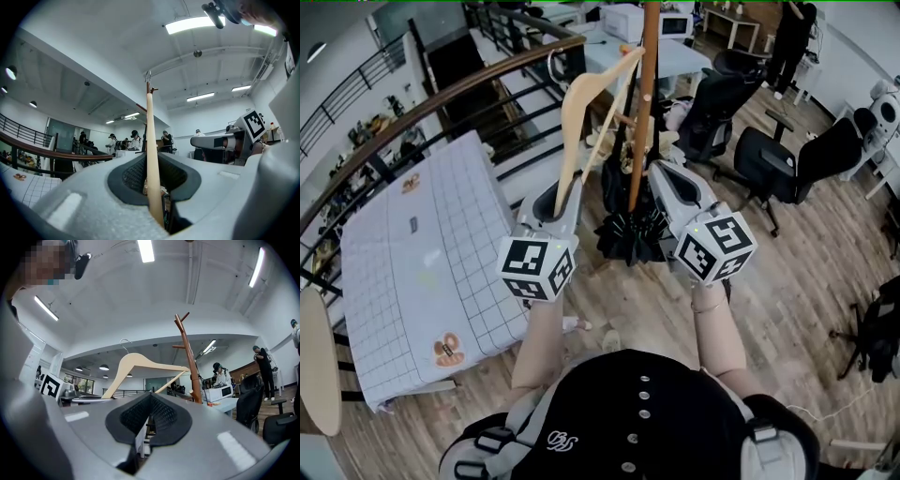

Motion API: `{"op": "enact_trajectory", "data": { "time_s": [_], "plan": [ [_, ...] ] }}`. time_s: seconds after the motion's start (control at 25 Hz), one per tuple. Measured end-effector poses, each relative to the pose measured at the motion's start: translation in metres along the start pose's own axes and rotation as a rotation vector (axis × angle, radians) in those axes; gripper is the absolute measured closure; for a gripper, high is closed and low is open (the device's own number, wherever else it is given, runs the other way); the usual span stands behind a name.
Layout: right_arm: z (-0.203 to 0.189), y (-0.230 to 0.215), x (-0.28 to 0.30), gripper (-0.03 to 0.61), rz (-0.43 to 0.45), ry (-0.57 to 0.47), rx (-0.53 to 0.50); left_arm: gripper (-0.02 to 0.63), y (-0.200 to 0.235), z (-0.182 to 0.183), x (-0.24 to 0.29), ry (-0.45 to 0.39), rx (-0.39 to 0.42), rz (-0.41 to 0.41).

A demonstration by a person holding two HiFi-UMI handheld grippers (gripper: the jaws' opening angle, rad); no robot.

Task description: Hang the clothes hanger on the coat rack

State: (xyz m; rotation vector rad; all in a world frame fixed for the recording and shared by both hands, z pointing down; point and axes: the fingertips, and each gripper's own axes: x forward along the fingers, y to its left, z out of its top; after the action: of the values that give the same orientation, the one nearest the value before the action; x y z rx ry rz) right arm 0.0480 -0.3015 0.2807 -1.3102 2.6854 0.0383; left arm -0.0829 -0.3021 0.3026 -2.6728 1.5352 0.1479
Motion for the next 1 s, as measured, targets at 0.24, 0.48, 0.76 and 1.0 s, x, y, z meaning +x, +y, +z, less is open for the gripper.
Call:
{"op": "enact_trajectory", "data": {
  "time_s": [0.24, 0.48, 0.76, 1.0],
  "plan": [
    [-0.003, -0.012, 0.035, 0.578, -0.011, -0.009, -0.006, 0.561, 0.029, -0.003, 0.028, -0.004, 0.005, -0.004],
    [-0.012, -0.027, 0.054, 0.578, -0.032, -0.005, -0.016, 0.561, 0.048, -0.007, 0.049, -0.017, 0.009, -0.014],
    [-0.011, -0.04, 0.075, 0.578, -0.036, -0.01, -0.016, 0.561, 0.06, -0.015, 0.072, -0.001, 0.012, -0.029],
    [-0.015, -0.04, 0.087, 0.578, -0.003, -0.002, -0.003, 0.561, 0.069, -0.024, 0.085, 0.012, -0.002, -0.018]
  ]
}}
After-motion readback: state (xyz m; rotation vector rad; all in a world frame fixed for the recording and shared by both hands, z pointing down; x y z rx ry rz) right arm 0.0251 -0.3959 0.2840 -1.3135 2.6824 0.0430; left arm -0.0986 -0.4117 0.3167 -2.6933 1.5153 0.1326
